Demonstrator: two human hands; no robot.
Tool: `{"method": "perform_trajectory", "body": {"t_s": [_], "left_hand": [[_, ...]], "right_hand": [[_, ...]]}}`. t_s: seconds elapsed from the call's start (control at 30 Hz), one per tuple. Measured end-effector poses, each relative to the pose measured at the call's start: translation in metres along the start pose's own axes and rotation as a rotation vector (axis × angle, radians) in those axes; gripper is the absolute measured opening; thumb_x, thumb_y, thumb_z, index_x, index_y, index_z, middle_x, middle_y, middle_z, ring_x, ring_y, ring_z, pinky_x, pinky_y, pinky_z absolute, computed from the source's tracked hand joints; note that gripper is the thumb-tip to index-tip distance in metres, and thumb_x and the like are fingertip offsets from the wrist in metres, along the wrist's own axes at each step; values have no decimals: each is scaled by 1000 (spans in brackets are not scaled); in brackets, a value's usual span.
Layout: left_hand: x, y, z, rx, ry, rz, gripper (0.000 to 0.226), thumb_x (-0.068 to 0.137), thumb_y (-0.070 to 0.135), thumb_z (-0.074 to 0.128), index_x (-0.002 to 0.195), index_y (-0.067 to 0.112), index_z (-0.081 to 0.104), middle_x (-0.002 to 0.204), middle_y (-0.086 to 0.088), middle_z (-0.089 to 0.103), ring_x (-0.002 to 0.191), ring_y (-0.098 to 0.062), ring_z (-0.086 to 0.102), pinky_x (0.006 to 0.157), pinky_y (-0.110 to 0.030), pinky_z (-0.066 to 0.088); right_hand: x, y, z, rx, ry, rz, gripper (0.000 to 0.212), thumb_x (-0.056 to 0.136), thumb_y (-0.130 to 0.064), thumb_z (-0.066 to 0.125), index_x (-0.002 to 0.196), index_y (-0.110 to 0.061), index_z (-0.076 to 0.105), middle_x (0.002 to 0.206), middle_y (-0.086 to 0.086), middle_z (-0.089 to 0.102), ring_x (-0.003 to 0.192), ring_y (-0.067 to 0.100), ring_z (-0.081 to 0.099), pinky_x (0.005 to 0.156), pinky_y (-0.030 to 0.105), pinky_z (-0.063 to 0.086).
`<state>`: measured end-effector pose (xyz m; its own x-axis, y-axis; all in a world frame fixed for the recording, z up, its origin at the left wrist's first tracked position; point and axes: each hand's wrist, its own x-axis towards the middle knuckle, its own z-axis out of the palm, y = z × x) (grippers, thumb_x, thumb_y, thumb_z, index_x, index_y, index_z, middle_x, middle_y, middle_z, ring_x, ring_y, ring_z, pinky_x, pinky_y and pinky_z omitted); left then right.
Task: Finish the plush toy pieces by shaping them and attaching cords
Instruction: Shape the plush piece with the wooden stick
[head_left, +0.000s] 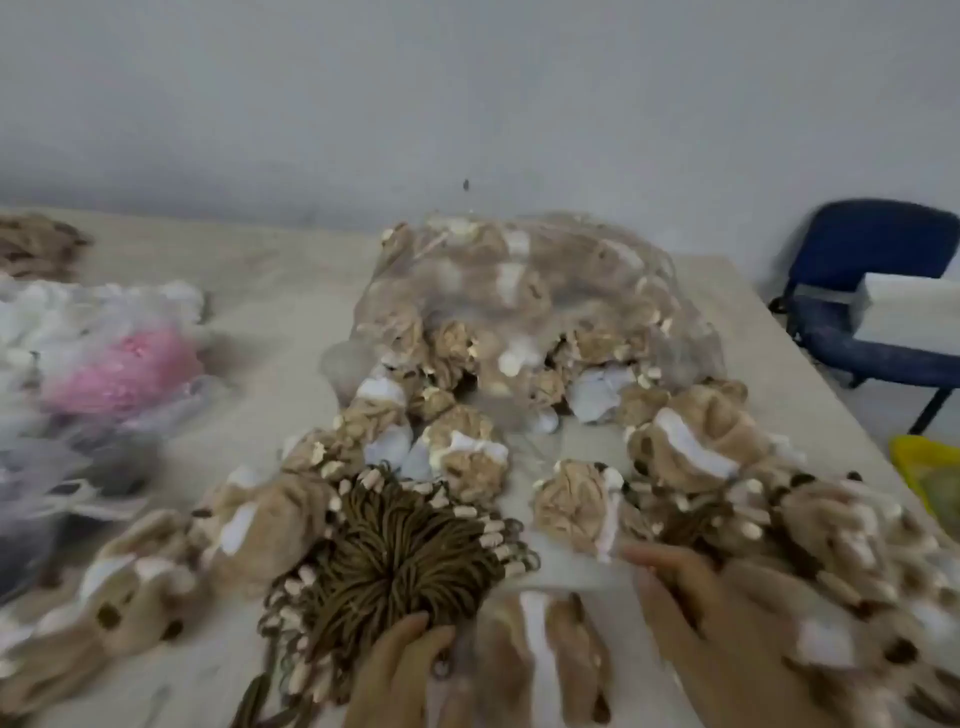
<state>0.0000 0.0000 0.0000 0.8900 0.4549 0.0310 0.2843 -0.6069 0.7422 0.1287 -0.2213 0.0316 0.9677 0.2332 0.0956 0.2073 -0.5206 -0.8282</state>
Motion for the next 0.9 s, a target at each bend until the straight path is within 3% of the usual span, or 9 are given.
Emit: {"method": "perform_trajectory", "body": {"t_s": [0.07, 0.17, 0.33, 0.43, 0.47, 0.57, 0.67, 0.77, 0.9], "left_hand": [[2, -9, 35, 63, -52, 9, 46, 85, 57, 44, 127, 39, 49, 143, 16, 39, 127, 1, 43, 109, -10, 25], [18, -19, 69, 47, -234, -16, 56, 96, 48, 51, 146, 34, 31, 147, 13, 21, 136, -2, 28, 105, -10, 22], [23, -40, 99, -90, -144, 59, 50, 95, 49, 51, 142, 40, 37, 125, 25, 30, 113, 8, 33, 94, -16, 29], [21, -45, 101, -130, -75, 190, 20, 93, 40, 57, 113, 40, 58, 109, 17, 53, 100, 0, 48, 80, -15, 35], [20, -44, 98, -140, -59, 198, 6, 93, 36, 58, 98, 39, 58, 99, 15, 56, 92, 1, 51, 72, -12, 35], [23, -39, 95, -126, -24, 157, 15, 96, 31, 56, 84, 22, 54, 87, 3, 58, 82, -13, 55, 68, -27, 40], [32, -27, 104, -62, 22, 61, 25, 100, 31, 47, 84, 12, 50, 91, -6, 58, 85, -25, 54, 70, -34, 39], [29, -17, 114, -113, 46, 35, 29, 102, 30, 42, 109, 11, 63, 116, -10, 62, 102, -29, 58, 83, -34, 44], [20, -21, 118, -142, 171, 154, 31, 104, 28, 42, 118, 13, 65, 122, -6, 55, 110, -24, 54, 84, -26, 36]], "right_hand": [[-4, 9, 42, 27, -54, 114, 10, 91, -30, 59, 95, -38, 62, 73, -8, 65, 68, -3, 58, 58, 8, 41], [-15, 45, 82, 38, -121, 172, 17, 90, -42, 56, 107, -37, 56, 100, -13, 60, 90, -2, 56, 78, 14, 43], [-46, 65, 102, 197, -146, -18, 31, 85, -69, 40, 99, -47, 57, 97, -24, 64, 87, -8, 60, 70, 4, 43], [-55, 69, 102, 287, -187, -100, 39, 76, -76, 48, 113, -66, 44, 114, -32, 58, 101, -13, 56, 74, 5, 44], [-56, 69, 104, 236, -207, -117, 44, 75, -73, 52, 116, -66, 40, 117, -31, 55, 104, -13, 54, 75, 7, 45], [-54, 69, 107, 110, -117, -133, 31, 88, -40, 57, 116, -44, 46, 103, -21, 55, 86, -17, 54, 61, 4, 41], [-49, 72, 103, 170, 20, -45, 7, 92, -27, 56, 86, -29, 52, 80, -10, 58, 61, -14, 54, 47, 6, 38], [-50, 72, 99, 329, 91, 35, 8, 94, -32, 54, 87, -32, 59, 88, -6, 65, 73, -5, 60, 62, 15, 48], [-51, 74, 97, 460, 77, 34, 13, 96, -34, 52, 100, -33, 65, 101, -8, 68, 92, 5, 64, 82, 27, 52]]}}
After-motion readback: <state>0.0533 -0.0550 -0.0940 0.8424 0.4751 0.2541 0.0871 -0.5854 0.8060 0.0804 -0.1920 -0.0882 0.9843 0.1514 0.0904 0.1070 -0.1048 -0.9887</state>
